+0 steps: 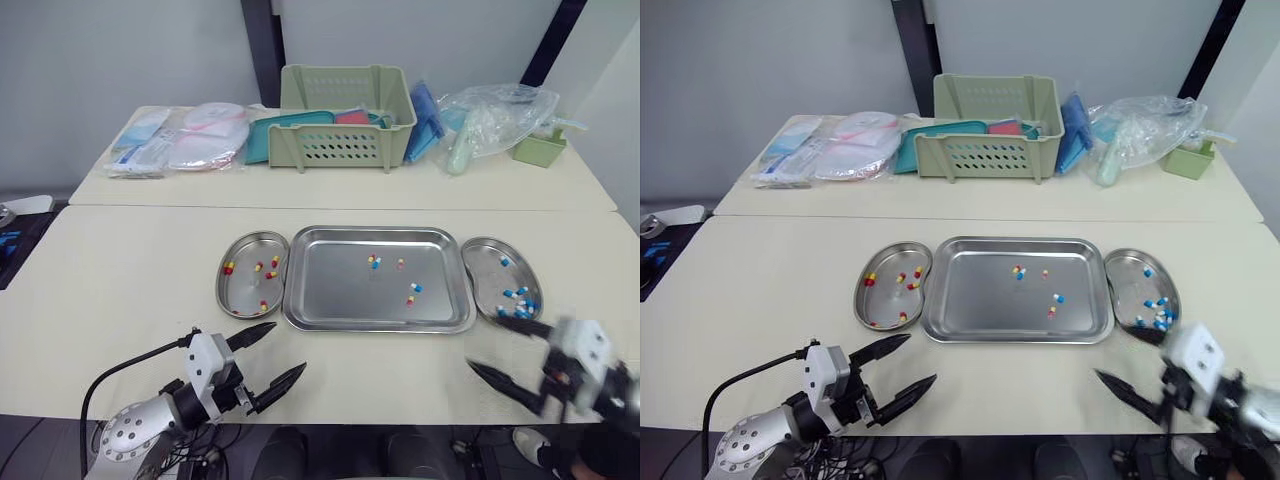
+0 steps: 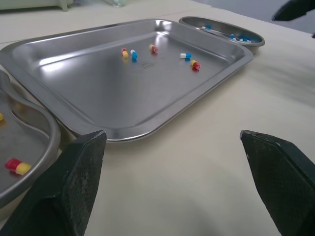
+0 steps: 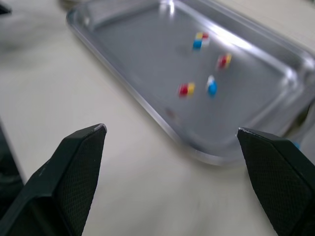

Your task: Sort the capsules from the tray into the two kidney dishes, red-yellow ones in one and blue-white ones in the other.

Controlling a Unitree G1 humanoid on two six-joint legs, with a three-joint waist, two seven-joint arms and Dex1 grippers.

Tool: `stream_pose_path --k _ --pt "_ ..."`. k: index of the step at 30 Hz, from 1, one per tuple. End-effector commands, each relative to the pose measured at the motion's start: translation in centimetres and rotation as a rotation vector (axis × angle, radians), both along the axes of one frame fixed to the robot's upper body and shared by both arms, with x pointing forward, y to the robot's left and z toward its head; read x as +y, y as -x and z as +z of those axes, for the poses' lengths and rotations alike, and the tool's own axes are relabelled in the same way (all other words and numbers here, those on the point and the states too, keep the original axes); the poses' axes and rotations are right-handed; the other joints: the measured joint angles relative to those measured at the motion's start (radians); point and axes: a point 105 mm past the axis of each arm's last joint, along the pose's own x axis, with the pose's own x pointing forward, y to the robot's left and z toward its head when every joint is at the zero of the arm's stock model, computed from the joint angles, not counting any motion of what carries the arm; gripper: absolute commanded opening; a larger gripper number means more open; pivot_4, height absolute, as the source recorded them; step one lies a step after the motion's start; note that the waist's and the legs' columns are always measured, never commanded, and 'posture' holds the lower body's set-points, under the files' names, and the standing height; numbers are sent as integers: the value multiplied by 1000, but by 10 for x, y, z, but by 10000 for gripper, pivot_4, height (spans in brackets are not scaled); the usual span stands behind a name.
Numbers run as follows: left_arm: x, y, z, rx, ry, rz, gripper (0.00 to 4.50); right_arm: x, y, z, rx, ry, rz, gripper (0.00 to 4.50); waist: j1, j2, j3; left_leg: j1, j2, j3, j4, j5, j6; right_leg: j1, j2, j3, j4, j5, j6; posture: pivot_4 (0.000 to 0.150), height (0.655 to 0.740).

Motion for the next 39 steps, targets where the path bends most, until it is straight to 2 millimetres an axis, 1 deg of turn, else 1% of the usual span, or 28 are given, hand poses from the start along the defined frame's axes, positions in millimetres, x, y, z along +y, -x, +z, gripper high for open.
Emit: stream_pose_path --k 1,4,9,12,13,14,19,27,34,39 --pt "-4 0 5 -35 12 -13 45000 26 -26 6 -24 -14 -45 44770 4 0 0 0 0 0 0 0 0 0 0 0 0 0 0 1500 7400" --pt "-5 -1 4 -36 14 -15 45000 48 -52 2 -1 -10 -61 44770 9 0 0 -2 0 -2 -1 0 0 -1 0 -2 -1 0 0 1500 7400" --pt "-7 -3 3 -38 17 -16 45000 70 -73 -10 32 65 -48 44770 9 0 0 -4 -1 -2 0 0 0 -2 -1 -2 -1 0 0 1500 7400" --pt "-8 -4 2 -41 18 -19 45000 82 -85 -13 46 91 -40 39012 5 0 1 -2 -1 -3 0 0 0 -2 -1 -2 0 0 0 1500 7400" --pt "-9 -5 2 -41 19 -19 45000 86 -89 -13 51 106 -32 35832 3 1 1 -2 -1 -2 0 0 0 -2 0 -2 1 0 0 1500 7400" --pt "-10 -5 2 -41 19 -21 45000 89 -93 -14 55 121 -29 35832 1 1 1 -2 0 -2 0 0 0 -2 0 -2 1 0 0 1500 7400" --pt "-12 -5 1 -42 19 -27 45000 97 -112 -12 76 150 -49 35832 3 1 1 -3 -1 -2 0 0 0 -4 -1 -2 1 0 0 1500 7400" --pt "-14 -6 1 -45 18 -32 45000 103 -135 -21 154 178 -87 35832 1 1 1 -3 0 -1 0 0 0 -5 -1 -1 1 0 0 1500 7400" --pt "-15 -5 3 -51 33 -23 45000 102 -142 -27 181 195 -90 35832 1 1 1 -4 0 -1 0 0 0 -6 -1 -1 1 0 0 1500 7400" --pt "-16 -6 3 -57 34 -22 45000 101 -143 -36 203 219 -84 35832 1 1 1 -4 0 -1 0 0 0 -6 0 -1 2 0 0 1500 7400"
